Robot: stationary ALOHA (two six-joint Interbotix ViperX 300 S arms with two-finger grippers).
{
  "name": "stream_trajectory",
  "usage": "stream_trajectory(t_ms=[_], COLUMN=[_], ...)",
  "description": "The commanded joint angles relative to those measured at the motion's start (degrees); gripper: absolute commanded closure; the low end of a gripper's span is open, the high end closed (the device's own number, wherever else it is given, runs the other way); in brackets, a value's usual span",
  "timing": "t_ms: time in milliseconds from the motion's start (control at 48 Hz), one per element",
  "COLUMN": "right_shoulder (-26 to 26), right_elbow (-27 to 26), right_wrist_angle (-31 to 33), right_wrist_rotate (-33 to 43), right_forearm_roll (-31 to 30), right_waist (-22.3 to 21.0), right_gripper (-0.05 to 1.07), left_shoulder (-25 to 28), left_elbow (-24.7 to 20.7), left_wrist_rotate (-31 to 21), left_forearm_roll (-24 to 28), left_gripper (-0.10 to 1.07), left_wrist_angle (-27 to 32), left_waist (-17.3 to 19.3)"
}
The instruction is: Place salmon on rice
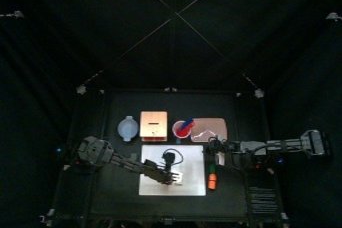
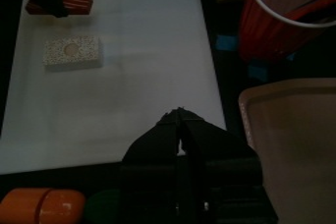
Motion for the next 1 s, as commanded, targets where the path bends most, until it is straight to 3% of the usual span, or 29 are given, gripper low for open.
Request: stream_trajectory(t_ms=[0,208,521,979], right_shoulder=[0.09,0.09,0.09,0.09], right_elbow=[-0.53,-0.44,-0.18,0.26], right_wrist_angle=[-0.62,-0.62,-0.70,-0.62], right_wrist_rotate=[-0.09,-0.09,-0.09,-0.18], right_forearm_roll=[0.00,0.00,0.00,-0.09], right_waist=[-0.18,-0.18,-0.18,-0.18], right_gripper=[0.92,0.92,0.92,0.92], left_shoulder=[-0.18,3.25,5.45,8.61], left_elbow=[-3.87,-7.91,-11.69,-16.08], left_wrist_rotate=[0.18,1.41,1.76,0.97], left_forearm_roll=[0.70,0.09,-2.02,-3.87], left_gripper=[0.29,0.29,0.29,0.29], left_wrist_angle=[0.35,0.26,0.44,6.06], left_waist=[1.41,3.25,2.90,2.64])
